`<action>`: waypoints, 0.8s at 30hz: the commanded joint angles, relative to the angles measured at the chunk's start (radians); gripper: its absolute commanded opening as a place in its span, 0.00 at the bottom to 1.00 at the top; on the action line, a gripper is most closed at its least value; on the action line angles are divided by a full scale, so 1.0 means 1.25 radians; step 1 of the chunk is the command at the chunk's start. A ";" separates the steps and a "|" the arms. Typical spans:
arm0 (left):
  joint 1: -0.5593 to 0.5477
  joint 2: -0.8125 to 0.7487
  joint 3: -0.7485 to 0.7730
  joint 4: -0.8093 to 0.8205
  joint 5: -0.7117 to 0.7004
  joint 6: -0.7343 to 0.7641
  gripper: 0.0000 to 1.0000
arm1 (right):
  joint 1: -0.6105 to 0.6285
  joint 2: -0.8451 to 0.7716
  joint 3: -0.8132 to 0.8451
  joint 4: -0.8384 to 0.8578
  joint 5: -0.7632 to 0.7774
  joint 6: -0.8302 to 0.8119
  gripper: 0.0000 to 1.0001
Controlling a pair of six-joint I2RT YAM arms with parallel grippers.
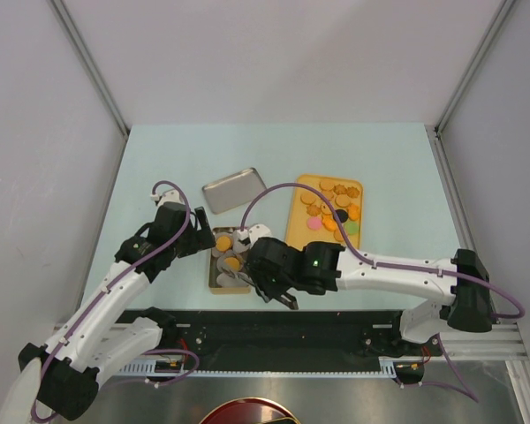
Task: Pack the cookies
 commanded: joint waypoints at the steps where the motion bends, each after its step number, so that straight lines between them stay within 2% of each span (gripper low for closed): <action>1: -0.004 -0.006 -0.003 0.005 -0.016 -0.007 1.00 | 0.021 -0.021 0.006 0.004 0.024 0.026 0.32; 19: -0.005 -0.012 -0.004 0.008 -0.011 -0.006 1.00 | 0.053 -0.004 -0.005 -0.004 0.040 0.056 0.34; 24: -0.006 -0.013 -0.005 0.009 -0.011 -0.004 1.00 | 0.055 -0.002 -0.010 -0.008 0.041 0.060 0.38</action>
